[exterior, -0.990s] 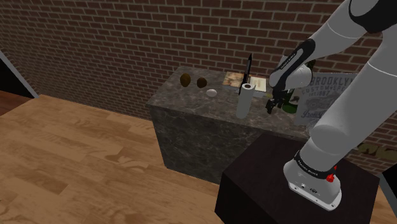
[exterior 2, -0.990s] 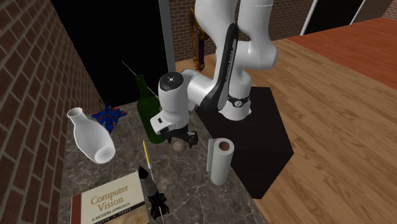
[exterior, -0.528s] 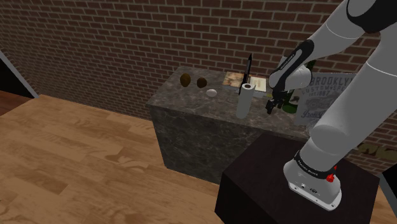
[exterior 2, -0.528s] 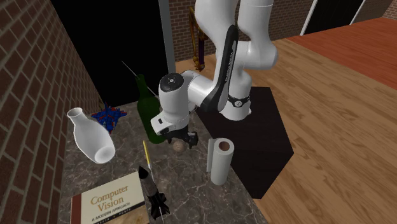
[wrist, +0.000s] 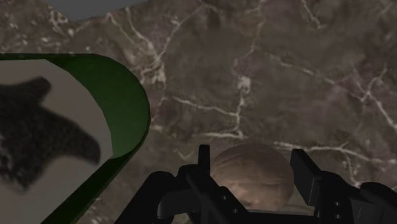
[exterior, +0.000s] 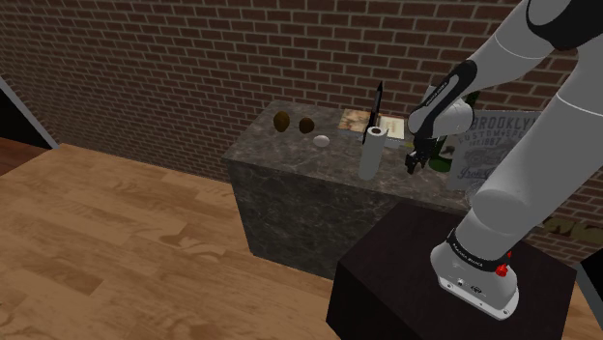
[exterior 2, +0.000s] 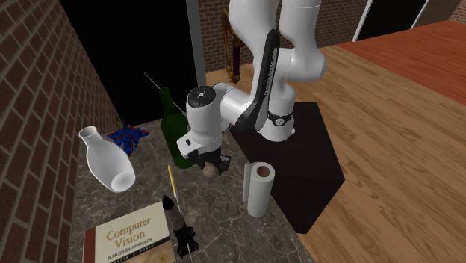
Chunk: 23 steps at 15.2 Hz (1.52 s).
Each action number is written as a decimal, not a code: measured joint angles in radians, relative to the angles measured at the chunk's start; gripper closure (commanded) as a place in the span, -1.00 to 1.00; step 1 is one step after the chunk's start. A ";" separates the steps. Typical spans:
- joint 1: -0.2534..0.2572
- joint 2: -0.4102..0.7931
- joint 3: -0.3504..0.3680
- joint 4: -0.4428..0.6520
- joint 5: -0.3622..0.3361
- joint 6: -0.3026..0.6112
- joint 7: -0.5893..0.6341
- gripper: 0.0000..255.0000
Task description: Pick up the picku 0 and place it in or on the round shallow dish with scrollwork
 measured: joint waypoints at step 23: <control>-0.056 -0.339 0.048 0.052 -0.175 -0.371 0.120 1.00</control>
